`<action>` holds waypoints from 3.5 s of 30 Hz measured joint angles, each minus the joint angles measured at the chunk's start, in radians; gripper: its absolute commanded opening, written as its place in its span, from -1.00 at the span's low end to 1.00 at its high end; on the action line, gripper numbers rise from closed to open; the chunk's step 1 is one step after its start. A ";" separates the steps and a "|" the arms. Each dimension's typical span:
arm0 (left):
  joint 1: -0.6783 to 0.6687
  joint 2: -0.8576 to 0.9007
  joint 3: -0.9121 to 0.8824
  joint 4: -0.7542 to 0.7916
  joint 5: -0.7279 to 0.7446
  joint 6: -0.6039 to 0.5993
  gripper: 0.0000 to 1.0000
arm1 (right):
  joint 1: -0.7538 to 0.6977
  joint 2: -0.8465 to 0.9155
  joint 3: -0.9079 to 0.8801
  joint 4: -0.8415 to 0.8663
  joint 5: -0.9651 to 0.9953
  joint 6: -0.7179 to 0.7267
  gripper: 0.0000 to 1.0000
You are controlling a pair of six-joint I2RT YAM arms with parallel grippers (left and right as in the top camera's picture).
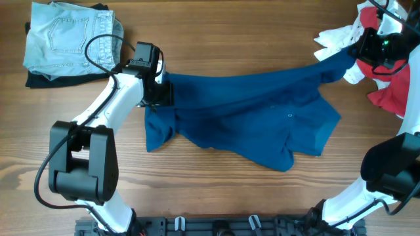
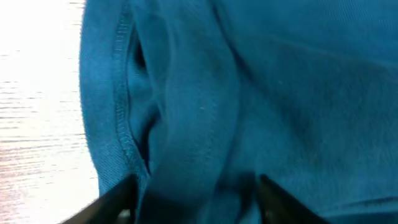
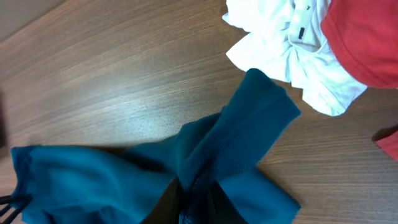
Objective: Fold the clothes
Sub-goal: 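Pull the shirt's left edge leftward with the left gripper to spread it, then lift the teal shirt high with both grippers, holding it stretched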
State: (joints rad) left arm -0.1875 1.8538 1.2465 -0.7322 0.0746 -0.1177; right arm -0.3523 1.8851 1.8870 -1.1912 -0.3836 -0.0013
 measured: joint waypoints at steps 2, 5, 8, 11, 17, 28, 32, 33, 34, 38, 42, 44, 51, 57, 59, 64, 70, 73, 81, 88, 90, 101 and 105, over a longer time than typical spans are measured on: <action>0.000 0.000 0.000 -0.013 0.004 0.002 -0.13 | 0.000 0.000 0.000 0.000 0.000 0.000 -0.75; 0.000 0.000 0.000 -0.033 0.006 0.005 -0.29 | 0.000 0.000 0.000 0.002 0.000 0.000 -0.75; 0.000 0.000 0.000 -0.048 0.007 0.006 -0.46 | 0.000 0.000 0.000 0.002 0.000 0.000 -0.75; 0.000 0.000 0.000 -0.050 0.007 0.008 -0.67 | 0.000 0.000 0.000 0.002 0.000 0.000 -0.75; 0.000 0.000 0.000 -0.049 0.010 0.006 -0.92 | 0.000 0.000 0.000 0.002 0.000 0.000 -0.75; 0.000 -0.044 0.121 -0.073 0.010 -0.007 -0.92 | 0.000 0.000 0.000 -0.005 -0.010 0.003 -0.91; 0.000 -0.155 0.265 -0.078 0.010 -0.012 -0.92 | 0.000 -0.011 0.009 -0.028 -0.011 0.003 -0.92; 0.000 -0.182 0.293 -0.076 0.010 -0.014 -0.92 | 0.000 -0.024 0.012 -0.032 -0.007 0.003 -0.92; 0.000 -0.221 0.330 -0.076 0.006 -0.015 -0.92 | 0.000 -0.039 0.014 -0.034 -0.003 0.004 -0.91; 0.005 -0.360 0.422 -0.076 -0.014 -0.018 -0.92 | -0.006 -0.165 0.024 -0.035 0.014 0.016 -0.92; 0.011 -0.485 0.459 -0.073 -0.064 -0.019 -0.92 | -0.050 -0.341 0.067 -0.039 0.019 0.034 -0.92; 0.011 -0.541 0.459 -0.072 -0.079 -0.019 -0.92 | -0.076 -0.415 0.092 -0.051 0.019 0.035 -0.92; 0.011 -0.710 0.459 -0.114 -0.095 -0.064 -0.92 | -0.114 -0.616 0.198 -0.134 0.027 0.038 -0.92; 0.011 -0.796 0.468 -0.110 -0.108 -0.083 -0.92 | -0.114 -0.683 0.250 -0.117 0.026 0.038 -0.92; 0.012 -0.779 0.474 -0.097 -0.108 -0.083 -0.92 | -0.114 -0.666 0.251 -0.109 0.024 0.037 -0.92; 0.047 -0.620 0.476 -0.011 -0.103 -0.085 -0.92 | -0.114 -0.520 0.251 -0.023 -0.021 0.028 -0.92; 0.148 -0.290 0.591 0.136 -0.048 -0.098 -0.92 | -0.047 -0.234 0.245 0.361 -0.062 0.027 -0.92; 0.206 -0.073 0.808 0.197 -0.015 -0.122 -0.92 | 0.012 -0.153 0.242 0.578 -0.077 0.045 -0.92; 0.227 0.083 1.219 0.204 0.021 -0.132 -0.92 | 0.037 -0.120 0.435 0.692 -0.085 0.084 -0.92; 0.229 0.023 1.308 0.026 0.029 -0.110 -0.92 | 0.002 -0.146 0.546 0.575 -0.086 0.067 -0.92; 0.233 0.014 1.311 -0.076 0.029 -0.095 -0.92 | 0.000 -0.148 0.548 0.494 -0.087 0.043 -0.92; 0.293 0.069 1.307 -0.703 0.034 -0.044 -0.92 | 0.000 -0.065 0.545 -0.040 -0.084 -0.098 -0.91; 0.297 0.092 1.304 -0.695 0.044 -0.039 -0.92 | 0.000 -0.058 0.541 -0.042 -0.085 -0.109 -0.92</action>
State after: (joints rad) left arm 0.1097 1.9453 2.5504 -1.4277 0.1184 -0.1570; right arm -0.3523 1.8275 2.4275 -1.2327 -0.4686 -0.1108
